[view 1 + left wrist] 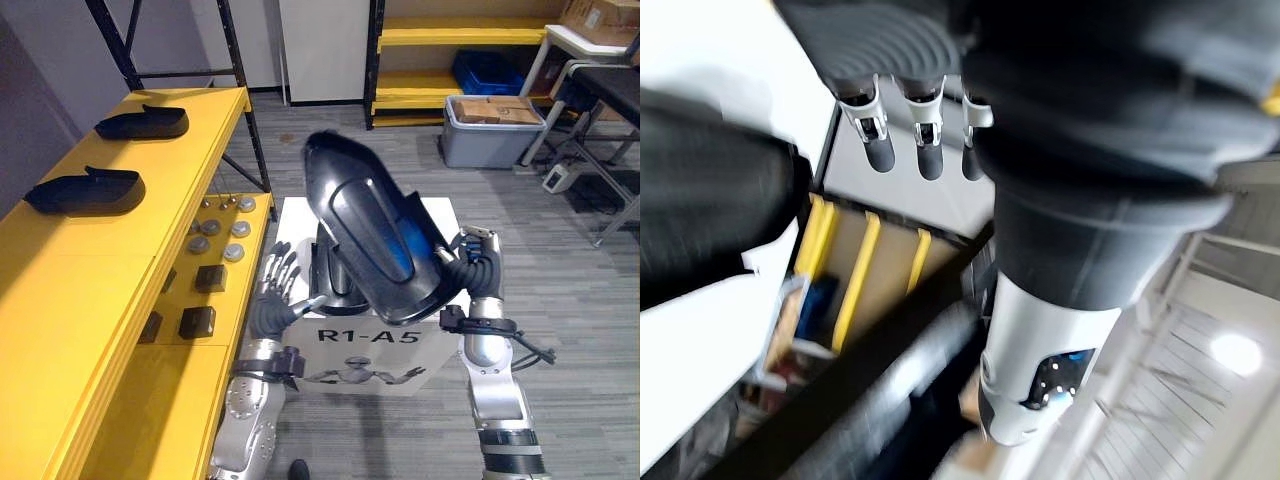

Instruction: Walk over and take plastic housings, then place them on the shelf

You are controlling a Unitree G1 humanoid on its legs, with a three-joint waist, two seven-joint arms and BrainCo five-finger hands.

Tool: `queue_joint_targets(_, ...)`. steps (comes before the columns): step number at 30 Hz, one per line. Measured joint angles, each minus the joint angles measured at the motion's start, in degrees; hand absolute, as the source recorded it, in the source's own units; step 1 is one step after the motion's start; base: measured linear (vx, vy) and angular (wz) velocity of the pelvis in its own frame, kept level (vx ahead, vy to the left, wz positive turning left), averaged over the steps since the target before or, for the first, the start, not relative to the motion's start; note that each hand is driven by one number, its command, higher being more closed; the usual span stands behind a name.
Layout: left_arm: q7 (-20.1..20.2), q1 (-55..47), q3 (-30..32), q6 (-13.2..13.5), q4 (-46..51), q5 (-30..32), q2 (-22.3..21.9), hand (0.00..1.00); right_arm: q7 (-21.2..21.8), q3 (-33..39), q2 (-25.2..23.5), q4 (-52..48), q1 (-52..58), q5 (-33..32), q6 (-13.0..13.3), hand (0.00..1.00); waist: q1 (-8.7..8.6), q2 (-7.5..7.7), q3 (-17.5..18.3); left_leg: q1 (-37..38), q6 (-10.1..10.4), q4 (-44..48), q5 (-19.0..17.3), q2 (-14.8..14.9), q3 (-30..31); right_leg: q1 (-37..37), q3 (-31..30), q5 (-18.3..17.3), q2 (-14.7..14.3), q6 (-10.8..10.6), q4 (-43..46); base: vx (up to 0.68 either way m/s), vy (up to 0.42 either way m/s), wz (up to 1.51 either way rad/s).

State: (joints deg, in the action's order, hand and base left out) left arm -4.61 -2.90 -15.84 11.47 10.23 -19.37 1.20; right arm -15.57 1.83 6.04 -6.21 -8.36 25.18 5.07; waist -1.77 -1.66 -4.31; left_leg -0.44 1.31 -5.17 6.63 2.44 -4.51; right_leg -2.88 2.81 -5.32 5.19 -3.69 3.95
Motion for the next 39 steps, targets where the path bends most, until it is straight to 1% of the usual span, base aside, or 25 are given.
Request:
queue_joint_targets(2,-0.3,1.4,-2.1,0.0,-0.2,-0.1,-0.4,0.00,-0.5,-1.0,-0.5,0.0,-0.1,0.0,-0.2,1.00,0.00,-0.19,0.3,0.0,0.0,-0.1,0.1,0.0,0.0,0.1,0.0,0.0,0.0,0.0,0.2,-0.04,0.000,0.00)
queue_joint_targets(4,-0.5,1.8,-2.6,0.0,-0.5,-0.3,-0.5,0.00,-0.7,-0.8,-1.3,0.0,-0.1,0.0,-0.3,1.00,0.00,-0.24,0.9,-0.2,0.0,-0.1,0.3,0.1,0.0,0.5,-0.1,0.0,-0.1,0.0,0.4,-0.03,-0.001,-0.02)
queue_joint_targets(6,-1.5,3.2,-3.1,0.0,-2.4,-1.4,-0.4,0.00,-1.3,-1.1,-1.5,0.0,-0.1,0.2,-0.6,1.00,-0.02,-0.26,1.5,-0.4,0.0,-0.1,0.5,0.1,0.0,0.8,-0.1,0.0,-0.1,0.0,0.6,-0.02,-0.001,0.00)
queue_joint_targets(7,-2.6,3.6,-3.5,-0.3,-3.4,-1.7,-0.4,0.00,-1.7,-1.7,-1.5,0.0,-0.1,0.8,-0.8,1.00,-0.07,-0.25,1.8,-0.4,-0.1,-0.1,0.6,0.1,0.0,0.9,-0.1,0.0,-0.1,0.0,0.8,0.00,0.000,0.00)
queue_joint_targets(10,-3.9,3.8,-3.8,-0.9,-5.2,-1.7,-0.4,0.00,-2.2,-2.5,-1.4,0.0,-0.1,1.2,-1.2,1.00,-0.16,-0.24,2.1,-0.4,-0.1,-0.1,0.7,0.1,0.0,0.9,-0.2,0.0,-0.1,0.0,0.8,-0.02,0.000,0.00)
queue_joint_targets(14,-7.1,3.9,-4.2,-2.8,-8.3,-0.6,-0.4,0.00,-3.2,-5.3,-1.8,-0.1,-0.1,1.2,-1.2,1.00,-0.15,-0.20,2.5,-0.5,0.0,-0.1,0.9,0.2,0.0,1.2,-0.2,0.0,-0.2,0.0,0.8,-0.02,0.000,0.00)
queue_joint_targets(16,-9.8,3.8,-4.7,-3.7,-9.4,0.8,-0.3,0.00,-3.8,-7.3,-2.2,-0.2,-0.2,1.2,-1.2,1.00,-0.11,-0.18,2.6,-0.6,0.0,-0.1,1.0,0.3,-0.1,1.3,-0.3,0.1,-0.3,0.1,0.8,0.00,0.000,0.00)
queue_joint_targets(20,-13.6,3.9,-4.5,-3.7,-9.4,2.8,-0.4,0.00,-4.6,-9.4,-2.5,-0.2,-0.2,1.2,-1.2,1.00,0.01,-0.14,2.7,-0.6,0.1,-0.1,1.0,0.4,-0.1,1.3,-0.3,0.3,-0.4,0.2,0.8,0.00,0.000,0.00)
queue_joint_targets(23,-15.6,3.9,-3.2,-3.1,-9.1,2.8,-0.9,0.00,-4.8,-10.0,-2.5,-0.2,0.3,1.3,-1.2,1.00,0.06,0.01,2.8,-0.7,0.2,-0.1,1.1,0.5,-0.1,1.3,-0.3,0.3,-0.5,0.2,0.7,0.00,0.000,0.00)
queue_joint_targets(24,-16.2,3.9,-2.7,-2.5,-8.6,2.8,-1.1,0.00,-4.8,-10.5,-2.4,-0.2,1.2,1.9,-1.2,1.00,0.18,0.17,3.0,-0.7,0.2,-0.1,1.1,0.5,-0.1,1.3,-0.3,0.4,-0.5,0.2,0.8,0.00,0.000,0.00)
queue_joint_targets(29,-17.7,3.8,1.6,-0.7,-6.3,2.7,-1.6,0.00,-4.7,-10.7,-2.5,0.2,4.4,2.3,-1.3,1.00,0.20,0.32,3.1,-0.7,0.2,-0.1,1.2,0.7,0.0,1.2,-0.3,0.4,-0.6,0.3,0.8,0.00,0.000,0.00)
queue_joint_targets(31,-17.8,3.8,3.2,0.0,-6.1,2.7,-1.7,0.00,-4.7,-10.4,-2.5,0.2,4.5,2.4,-1.4,1.00,0.16,0.32,3.1,-0.7,0.3,-0.1,1.2,0.7,0.1,1.2,-0.2,0.4,-0.7,0.3,0.8,0.00,0.000,0.00)
queue_joint_targets(37,-18.1,2.1,6.5,1.0,-4.5,2.5,-2.8,0.00,-4.7,-8.6,-2.6,0.2,5.1,2.4,-1.4,1.00,0.52,0.37,3.1,-0.8,0.3,-0.1,1.3,0.7,0.3,1.2,0.0,0.4,-0.7,0.3,0.8,0.00,0.000,0.00)
queue_joint_targets(39,-17.9,1.6,6.7,1.0,-4.5,2.1,-2.8,0.00,-4.7,-8.5,-2.6,0.2,5.8,2.4,-1.4,1.00,0.54,0.38,3.1,-0.9,0.3,-0.1,1.3,0.7,0.5,1.2,0.3,0.4,-0.7,0.3,0.7,0.00,0.000,0.06)
